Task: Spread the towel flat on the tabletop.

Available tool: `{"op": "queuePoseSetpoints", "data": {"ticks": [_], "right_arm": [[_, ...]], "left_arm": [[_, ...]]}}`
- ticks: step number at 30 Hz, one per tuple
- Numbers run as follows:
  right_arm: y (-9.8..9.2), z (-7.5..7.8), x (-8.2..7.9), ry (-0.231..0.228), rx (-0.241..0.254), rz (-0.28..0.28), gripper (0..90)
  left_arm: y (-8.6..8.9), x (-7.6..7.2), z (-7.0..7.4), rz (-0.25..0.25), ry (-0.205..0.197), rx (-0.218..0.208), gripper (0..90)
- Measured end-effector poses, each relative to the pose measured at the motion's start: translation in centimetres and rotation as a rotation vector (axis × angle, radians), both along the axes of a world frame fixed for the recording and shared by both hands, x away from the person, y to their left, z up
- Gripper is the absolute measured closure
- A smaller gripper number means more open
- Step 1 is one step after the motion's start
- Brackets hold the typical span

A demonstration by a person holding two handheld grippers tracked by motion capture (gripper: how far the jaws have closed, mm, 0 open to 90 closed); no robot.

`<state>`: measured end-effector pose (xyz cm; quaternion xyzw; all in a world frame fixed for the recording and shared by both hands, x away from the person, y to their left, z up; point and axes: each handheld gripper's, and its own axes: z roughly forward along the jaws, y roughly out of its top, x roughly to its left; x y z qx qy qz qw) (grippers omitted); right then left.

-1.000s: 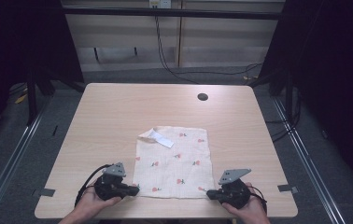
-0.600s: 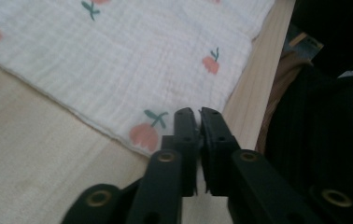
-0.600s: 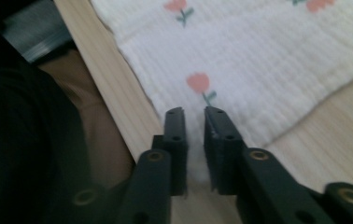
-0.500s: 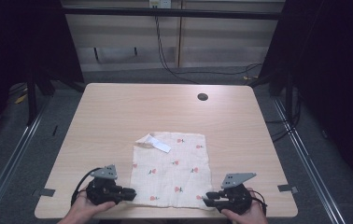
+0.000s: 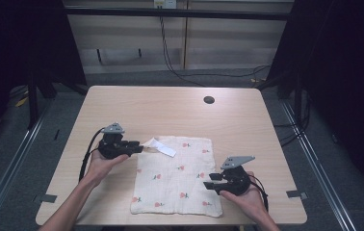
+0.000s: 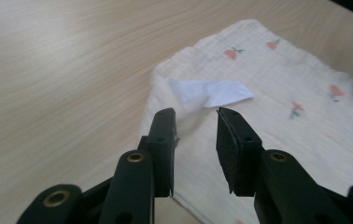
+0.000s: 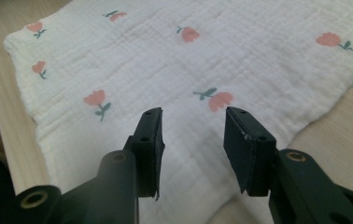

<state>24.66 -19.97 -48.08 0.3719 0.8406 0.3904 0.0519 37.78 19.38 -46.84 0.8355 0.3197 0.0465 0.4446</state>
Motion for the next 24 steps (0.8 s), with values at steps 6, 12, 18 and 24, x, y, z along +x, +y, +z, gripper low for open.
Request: {"op": "queuePoseSetpoints", "data": {"ticks": [6,12,18,24], "right_arm": [[-0.2,-0.6,0.3,0.009,-0.009,-0.004,57.0],[-0.1,-0.9,0.4,0.011,-0.032,-0.037,56.4],[0.1,-1.3,0.6,0.016,-0.046,-0.031,57.6],[0.2,-1.4,0.5,0.016,-0.064,-0.03,57.9]], "left_arm": [[-1.7,1.2,-1.7,-0.008,-0.012,0.079,60.8],[-2.0,2.4,-2.3,0.023,-0.004,0.095,66.0],[-1.8,3.3,-2.6,0.068,-0.002,0.117,86.5],[-0.5,4.3,-2.7,0.143,0.041,0.044,82.9]]}}
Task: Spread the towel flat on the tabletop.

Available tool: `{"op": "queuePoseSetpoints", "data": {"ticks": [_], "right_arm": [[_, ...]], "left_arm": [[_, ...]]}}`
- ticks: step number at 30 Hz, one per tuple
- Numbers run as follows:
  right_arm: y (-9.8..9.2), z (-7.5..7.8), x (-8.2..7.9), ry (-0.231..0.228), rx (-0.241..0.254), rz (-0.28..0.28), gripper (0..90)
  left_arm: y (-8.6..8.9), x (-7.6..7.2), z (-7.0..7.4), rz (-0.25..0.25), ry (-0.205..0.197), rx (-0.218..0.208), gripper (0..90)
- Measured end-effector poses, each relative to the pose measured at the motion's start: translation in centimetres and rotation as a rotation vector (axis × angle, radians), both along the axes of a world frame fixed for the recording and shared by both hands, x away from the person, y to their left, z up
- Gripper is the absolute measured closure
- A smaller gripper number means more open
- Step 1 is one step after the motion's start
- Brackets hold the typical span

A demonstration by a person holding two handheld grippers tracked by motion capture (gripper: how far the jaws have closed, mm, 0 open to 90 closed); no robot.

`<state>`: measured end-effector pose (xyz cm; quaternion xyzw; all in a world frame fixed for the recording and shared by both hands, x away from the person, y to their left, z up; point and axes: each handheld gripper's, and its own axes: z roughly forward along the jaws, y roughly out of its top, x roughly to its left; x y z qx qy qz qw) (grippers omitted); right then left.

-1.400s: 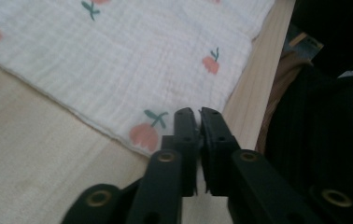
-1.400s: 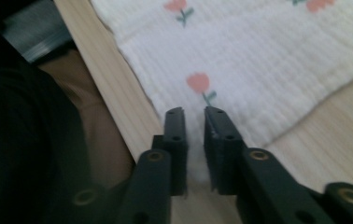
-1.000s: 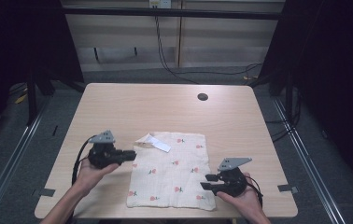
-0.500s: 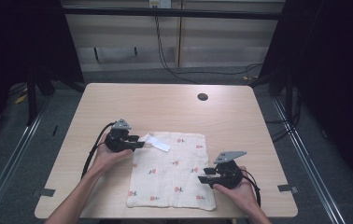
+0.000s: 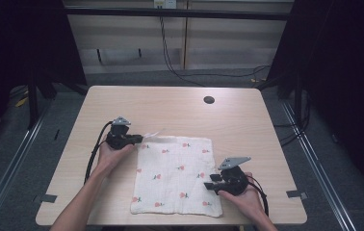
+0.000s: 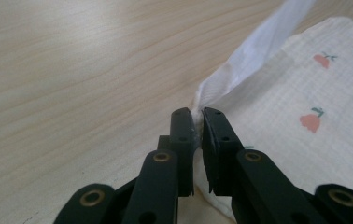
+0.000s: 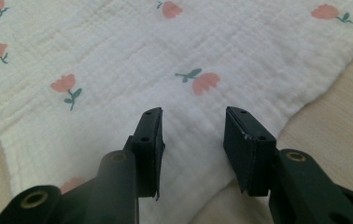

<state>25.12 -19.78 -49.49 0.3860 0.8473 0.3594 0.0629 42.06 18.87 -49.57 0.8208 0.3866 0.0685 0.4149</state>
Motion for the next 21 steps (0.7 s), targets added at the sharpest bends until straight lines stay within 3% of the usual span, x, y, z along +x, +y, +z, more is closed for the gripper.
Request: {"op": "queuePoseSetpoints", "data": {"ticks": [3,10,12,15,17,21], "right_arm": [[0.0,0.0,0.1,0.007,0.008,0.0,58.1],[-0.6,1.0,1.6,-0.02,0.042,-0.023,58.3],[-0.9,1.3,2.6,-0.034,0.049,-0.039,58.8],[-1.1,1.5,4.3,-0.044,0.066,-0.065,59.4],[-1.0,1.3,5.6,-0.03,0.099,-0.088,59.5],[-0.6,1.3,8.3,-0.048,0.073,-0.113,59.5]], "left_arm": [[0.5,0.2,-0.1,-0.009,0.021,-0.027,77.2],[-0.1,0.6,-0.6,-0.019,0.033,-0.014,73.9],[-0.2,0.7,-0.8,-0.018,0.04,0.0,73.0],[-0.2,0.7,-1.0,-0.015,0.04,-0.011,74.1],[-0.2,0.7,-0.9,-0.023,0.043,-0.001,76.1],[-0.2,0.8,-0.8,-0.011,0.046,-0.024,77.8]]}}
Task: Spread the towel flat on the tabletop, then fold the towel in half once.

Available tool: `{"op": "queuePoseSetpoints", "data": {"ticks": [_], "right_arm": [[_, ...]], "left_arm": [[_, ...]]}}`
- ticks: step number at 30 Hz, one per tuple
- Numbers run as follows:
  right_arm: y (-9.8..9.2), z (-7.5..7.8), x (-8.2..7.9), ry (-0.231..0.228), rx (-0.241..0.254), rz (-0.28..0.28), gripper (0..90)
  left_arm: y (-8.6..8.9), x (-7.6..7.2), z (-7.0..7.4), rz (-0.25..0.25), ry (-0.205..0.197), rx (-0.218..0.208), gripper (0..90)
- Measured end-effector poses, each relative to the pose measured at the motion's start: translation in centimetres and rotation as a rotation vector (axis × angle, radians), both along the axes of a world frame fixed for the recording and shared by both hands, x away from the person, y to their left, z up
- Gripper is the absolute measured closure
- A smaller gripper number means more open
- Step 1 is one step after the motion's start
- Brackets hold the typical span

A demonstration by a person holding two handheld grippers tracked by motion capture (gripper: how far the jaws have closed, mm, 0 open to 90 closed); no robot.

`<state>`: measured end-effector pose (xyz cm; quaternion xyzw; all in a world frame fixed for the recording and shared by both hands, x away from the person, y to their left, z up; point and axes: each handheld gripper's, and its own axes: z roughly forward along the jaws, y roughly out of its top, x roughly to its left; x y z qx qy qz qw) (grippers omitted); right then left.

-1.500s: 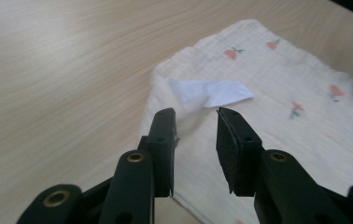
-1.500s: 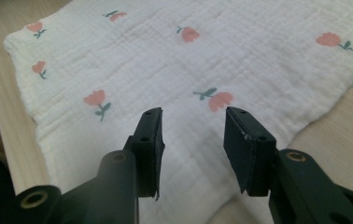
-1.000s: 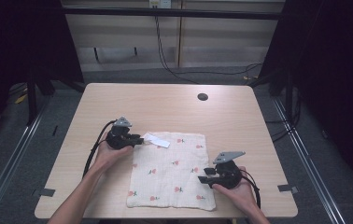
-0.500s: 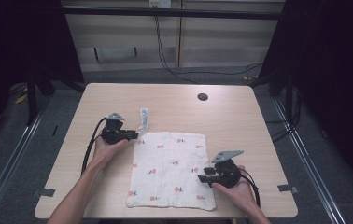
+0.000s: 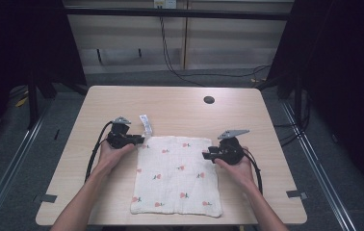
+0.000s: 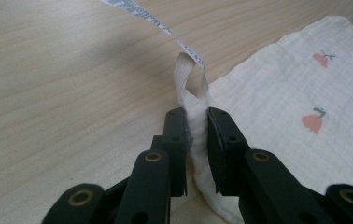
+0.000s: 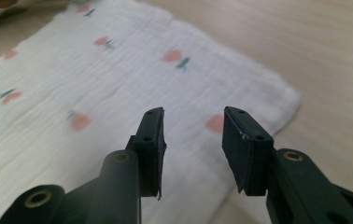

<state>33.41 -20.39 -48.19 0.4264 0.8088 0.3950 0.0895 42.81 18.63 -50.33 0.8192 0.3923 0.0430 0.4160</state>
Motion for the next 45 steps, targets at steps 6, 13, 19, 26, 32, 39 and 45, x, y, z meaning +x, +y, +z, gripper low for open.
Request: {"op": "queuePoseSetpoints", "data": {"ticks": [6,13,19,26,32,39,45], "right_arm": [[-0.9,-0.5,4.1,-0.003,-0.015,-0.069,59.1],[-1.5,-2.0,6.5,0.028,-0.026,-0.108,58.3],[-1.4,-2.3,6.6,0.02,-0.027,-0.103,59.7],[-0.8,-2.5,6.5,0.039,-0.004,-0.071,87.0],[-0.9,-1.5,6.4,0.026,0.05,-0.057,87.5],[-1.7,0.3,6.2,0.004,0.086,-0.064,87.4],[-2.3,1.6,5.5,-0.022,0.123,-0.048,87.6]], "left_arm": [[0.1,0.2,-0.2,0.0,0.0,0.006,77.3],[0.2,0.3,-0.5,0.012,0.011,-0.001,76.6],[0.1,0.4,-0.4,0.004,0.006,0.007,79.5],[0.2,0.4,-0.5,-0.002,0.02,-0.02,85.9],[0.3,0.3,0.2,-0.006,0.006,-0.04,86.0],[0.7,-0.1,1.3,-0.007,-0.016,-0.08,86.0],[0.8,-0.9,2.6,-0.028,-0.043,-0.129,86.0]]}}
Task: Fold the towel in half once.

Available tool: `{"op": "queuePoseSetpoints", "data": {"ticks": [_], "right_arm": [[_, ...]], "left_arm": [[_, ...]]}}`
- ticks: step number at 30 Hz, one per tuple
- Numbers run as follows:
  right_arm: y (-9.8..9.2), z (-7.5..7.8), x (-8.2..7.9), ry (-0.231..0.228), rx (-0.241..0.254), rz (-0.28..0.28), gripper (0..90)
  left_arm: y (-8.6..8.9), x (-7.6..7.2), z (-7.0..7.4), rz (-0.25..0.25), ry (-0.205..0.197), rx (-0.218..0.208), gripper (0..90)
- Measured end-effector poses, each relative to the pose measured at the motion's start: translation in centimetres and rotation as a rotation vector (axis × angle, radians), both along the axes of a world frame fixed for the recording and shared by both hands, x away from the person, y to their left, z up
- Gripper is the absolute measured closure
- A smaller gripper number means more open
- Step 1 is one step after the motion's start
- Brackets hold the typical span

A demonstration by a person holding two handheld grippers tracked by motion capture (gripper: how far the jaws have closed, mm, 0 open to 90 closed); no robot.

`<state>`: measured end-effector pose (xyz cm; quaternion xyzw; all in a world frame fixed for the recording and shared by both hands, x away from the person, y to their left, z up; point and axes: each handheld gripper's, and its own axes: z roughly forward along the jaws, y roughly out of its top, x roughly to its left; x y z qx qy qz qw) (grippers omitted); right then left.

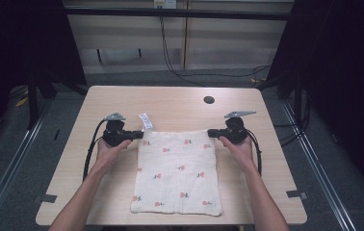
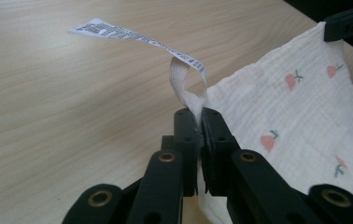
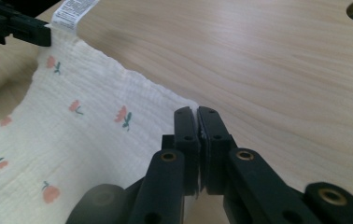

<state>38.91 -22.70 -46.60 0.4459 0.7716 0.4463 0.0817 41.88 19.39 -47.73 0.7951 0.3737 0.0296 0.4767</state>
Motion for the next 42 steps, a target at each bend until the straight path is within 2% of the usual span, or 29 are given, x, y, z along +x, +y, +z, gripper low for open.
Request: {"op": "queuePoseSetpoints", "data": {"ticks": [3,4,7,9,10,12,13,14,16,20,25,27,35,36,38,39,41,42], "right_arm": [[-0.1,0.4,-0.2,-0.015,0.001,0.013,87.7],[-0.4,0.8,-0.3,-0.024,0.017,0.008,87.7],[-0.8,1.5,-0.6,-0.035,0.042,-0.001,87.8],[-0.8,1.9,-0.9,-0.044,0.039,0.006,87.8],[-0.8,2.1,-1.1,-0.054,0.031,0.009,87.8],[-0.9,2.4,-1.4,-0.064,0.043,0.012,87.8],[-0.8,2.6,-1.7,-0.068,0.041,0.021,87.8],[-0.7,2.8,-2.1,-0.07,0.029,0.034,87.8],[-0.6,3.0,-3.0,-0.079,0.017,0.065,87.9],[-0.7,3.3,-4.7,-0.089,0.036,0.092,87.9],[-0.8,3.7,-6.7,-0.102,0.034,0.124,87.8],[-1.0,3.8,-7.6,-0.102,0.02,0.131,87.9],[-0.9,3.7,-10.0,-0.092,0.002,0.166,87.8],[-0.6,3.9,-10.8,-0.091,-0.001,0.179,87.8],[-0.5,3.9,-11.2,-0.091,0.0,0.189,87.8],[-0.5,3.7,-11.5,-0.088,0.004,0.193,87.8],[-0.5,3.6,-11.8,-0.084,-0.001,0.198,87.8],[-0.4,3.6,-12.0,-0.081,-0.003,0.198,87.8]], "left_arm": [[0.0,-0.2,0.5,-0.008,-0.024,0.007,86.0],[0.0,-0.4,0.8,-0.006,-0.032,-0.008,86.2],[0.2,-0.8,1.6,-0.009,-0.051,-0.015,86.2],[0.3,-1.0,1.9,-0.016,-0.057,-0.016,86.1],[0.3,-1.3,2.5,-0.02,-0.079,-0.012,86.2],[0.6,-1.9,2.9,-0.006,-0.098,-0.019,86.4],[0.8,-2.2,2.9,-0.009,-0.095,-0.035,86.4],[0.8,-2.2,2.9,-0.009,-0.095,-0.035,86.4],[1.2,-3.5,3.3,-0.041,-0.111,-0.051,86.4],[1.7,-4.5,3.6,-0.064,-0.122,-0.063,86.4],[1.9,-6.3,3.8,-0.094,-0.129,-0.046,86.4],[1.8,-7.7,4.0,-0.117,-0.15,-0.021,86.4],[2.3,-10.1,3.8,-0.152,-0.155,0.01,86.4],[2.4,-10.5,3.6,-0.154,-0.145,0.01,86.4],[2.4,-10.7,3.4,-0.154,-0.138,0.011,86.4],[2.5,-11.0,3.2,-0.172,-0.121,0.005,86.4],[2.5,-11.3,3.2,-0.17,-0.122,0.012,86.5],[2.6,-11.6,3.2,-0.179,-0.113,0.001,86.4]]}}
